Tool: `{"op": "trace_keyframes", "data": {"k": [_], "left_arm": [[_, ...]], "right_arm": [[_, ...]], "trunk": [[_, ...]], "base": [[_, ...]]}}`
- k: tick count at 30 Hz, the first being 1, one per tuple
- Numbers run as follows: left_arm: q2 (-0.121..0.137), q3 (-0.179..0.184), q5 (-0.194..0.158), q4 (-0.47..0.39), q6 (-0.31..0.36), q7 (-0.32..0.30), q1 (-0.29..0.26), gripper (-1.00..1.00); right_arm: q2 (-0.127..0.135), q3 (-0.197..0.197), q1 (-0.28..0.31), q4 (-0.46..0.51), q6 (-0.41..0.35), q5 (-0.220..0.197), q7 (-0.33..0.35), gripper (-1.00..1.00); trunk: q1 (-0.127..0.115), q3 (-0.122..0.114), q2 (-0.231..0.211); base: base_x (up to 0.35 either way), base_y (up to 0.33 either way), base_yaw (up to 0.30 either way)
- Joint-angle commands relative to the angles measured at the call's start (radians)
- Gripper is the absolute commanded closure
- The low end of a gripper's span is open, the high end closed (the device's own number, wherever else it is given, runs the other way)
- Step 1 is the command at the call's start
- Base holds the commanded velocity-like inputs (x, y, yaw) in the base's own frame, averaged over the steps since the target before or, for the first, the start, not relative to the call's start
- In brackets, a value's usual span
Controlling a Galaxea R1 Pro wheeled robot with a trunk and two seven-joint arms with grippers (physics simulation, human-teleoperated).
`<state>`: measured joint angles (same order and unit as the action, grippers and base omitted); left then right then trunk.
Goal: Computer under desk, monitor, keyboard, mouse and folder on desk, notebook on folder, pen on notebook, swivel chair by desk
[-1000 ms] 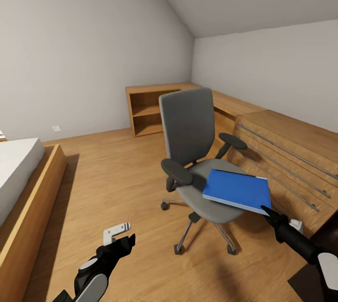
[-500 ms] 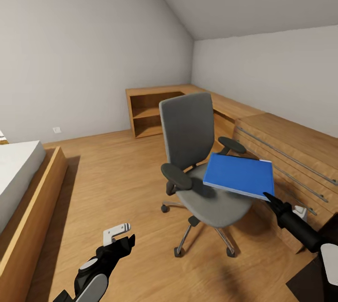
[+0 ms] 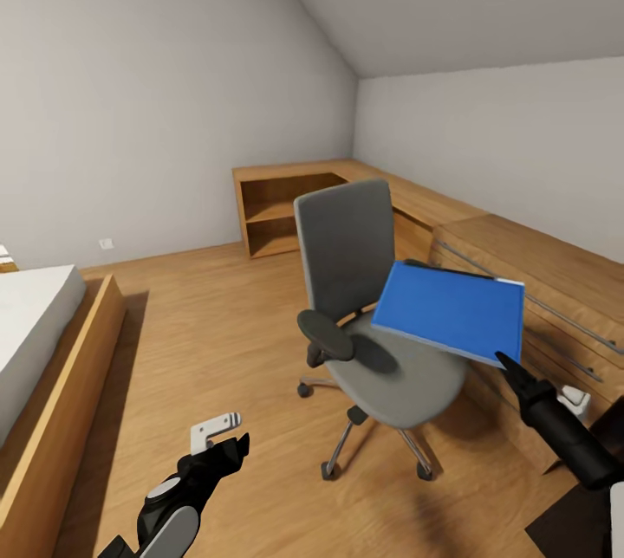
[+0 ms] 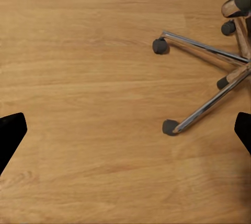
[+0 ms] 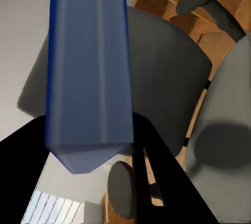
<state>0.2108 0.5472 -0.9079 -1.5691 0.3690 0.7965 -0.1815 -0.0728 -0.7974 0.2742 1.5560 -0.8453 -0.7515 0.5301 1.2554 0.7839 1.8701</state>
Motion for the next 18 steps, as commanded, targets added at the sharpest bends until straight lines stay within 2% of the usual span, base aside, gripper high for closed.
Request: {"op": "trace_keyframes", "data": {"k": [1,3,5,11,14,18], "left_arm": [[0.001,0.002,-0.005,-0.001,0.002,0.007,-0.001,-1.00],[0.001,0.002,-0.005,-0.001,0.002,0.007,-0.001,-1.00],[0.001,0.002,-0.005,-0.001,0.002,0.007,-0.001,-1.00],[0.000,0.003,-0.005,-0.001,0.002,0.007,-0.001,-1.00],[-0.001,0.003,-0.005,0.000,0.002,0.007,-0.001,-1.00],[-0.001,0.003,-0.005,0.000,0.002,0.007,-0.001,-1.00]], "right_arm": [[-0.002,-0.011,0.001,0.006,-0.038,0.002,0.006,1.00],[0.000,-0.032,0.000,0.009,-0.104,-0.009,0.015,1.00],[0.000,-0.060,-0.001,0.009,-0.137,-0.027,0.023,1.00],[-0.005,-0.105,-0.001,0.010,-0.185,-0.063,0.044,1.00],[-0.009,-0.109,-0.001,0.011,-0.195,-0.084,0.083,1.00],[-0.009,-0.111,-0.002,0.011,-0.197,-0.093,0.096,1.00]], "trunk": [[-0.004,-0.002,-0.007],[-0.012,-0.009,-0.021],[-0.019,-0.015,-0.035],[-0.042,-0.034,-0.077],[-0.054,-0.043,-0.098],[-0.069,-0.056,-0.126]], "base": [[0.000,0.000,0.000],[0.000,0.000,0.000],[0.000,0.000,0.000],[0.000,0.000,0.000],[0.000,0.000,0.000],[0.000,0.000,0.000]]}}
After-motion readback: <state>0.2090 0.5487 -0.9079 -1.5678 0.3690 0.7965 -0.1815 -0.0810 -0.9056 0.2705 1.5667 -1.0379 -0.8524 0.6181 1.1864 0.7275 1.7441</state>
